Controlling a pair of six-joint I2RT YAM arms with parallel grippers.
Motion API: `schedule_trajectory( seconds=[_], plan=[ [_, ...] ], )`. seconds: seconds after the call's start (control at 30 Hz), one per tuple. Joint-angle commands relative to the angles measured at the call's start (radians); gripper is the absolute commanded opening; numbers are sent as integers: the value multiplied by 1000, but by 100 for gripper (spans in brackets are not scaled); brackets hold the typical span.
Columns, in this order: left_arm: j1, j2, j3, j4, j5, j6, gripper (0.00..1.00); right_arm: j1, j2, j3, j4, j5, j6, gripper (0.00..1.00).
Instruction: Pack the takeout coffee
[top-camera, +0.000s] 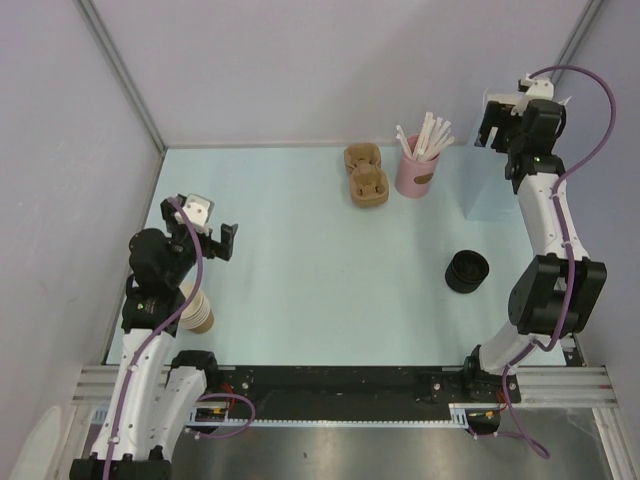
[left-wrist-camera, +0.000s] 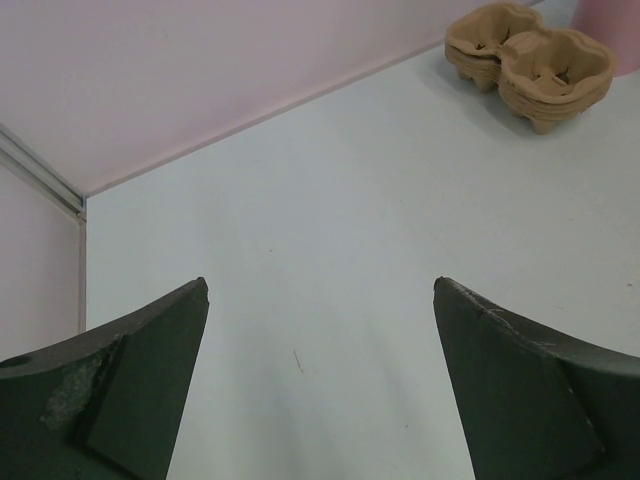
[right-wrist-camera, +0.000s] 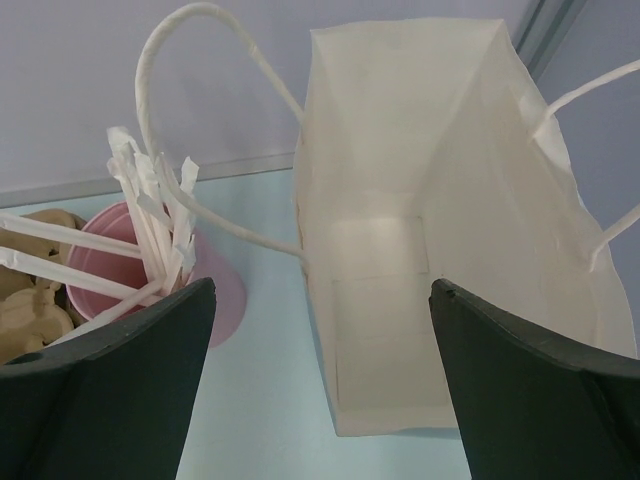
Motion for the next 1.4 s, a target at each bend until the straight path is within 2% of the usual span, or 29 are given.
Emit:
schedule_trajectory(
  seconds=[0.0,0.13,0.3,0.4,0.53,0.57,0.67,0.8,1.2,1.37],
  plan=[
    [11,-15,-6,46,10,6,99,3,-12,4,43,20,-4,93],
    [14,-15,-8,49,9,6,99,9,-67,-25,53,29,-29,93],
    [14,-7,-9,51,12,6,99,80,-249,-45,39,-41,-165,92],
    [12,-4,-11,49,7,8,99,178,-340,-45,21,-147,-234,91],
    [15,1,-17,51,12,12,99,342,-363,-19,-63,-236,-418,96],
    [15,4,-17,49,22,20,99,421,-345,3,-103,-247,-457,96],
    [15,17,-19,34,65,41,99,553,-260,87,-223,-213,-594,99],
    [17,36,-20,29,69,54,99,627,-115,203,-266,-178,-722,100],
    [17,91,-13,14,50,84,99,569,462,720,-503,-188,-968,100],
    [17,102,-9,8,33,90,99,559,573,750,-548,-142,-1118,100]
  ],
)
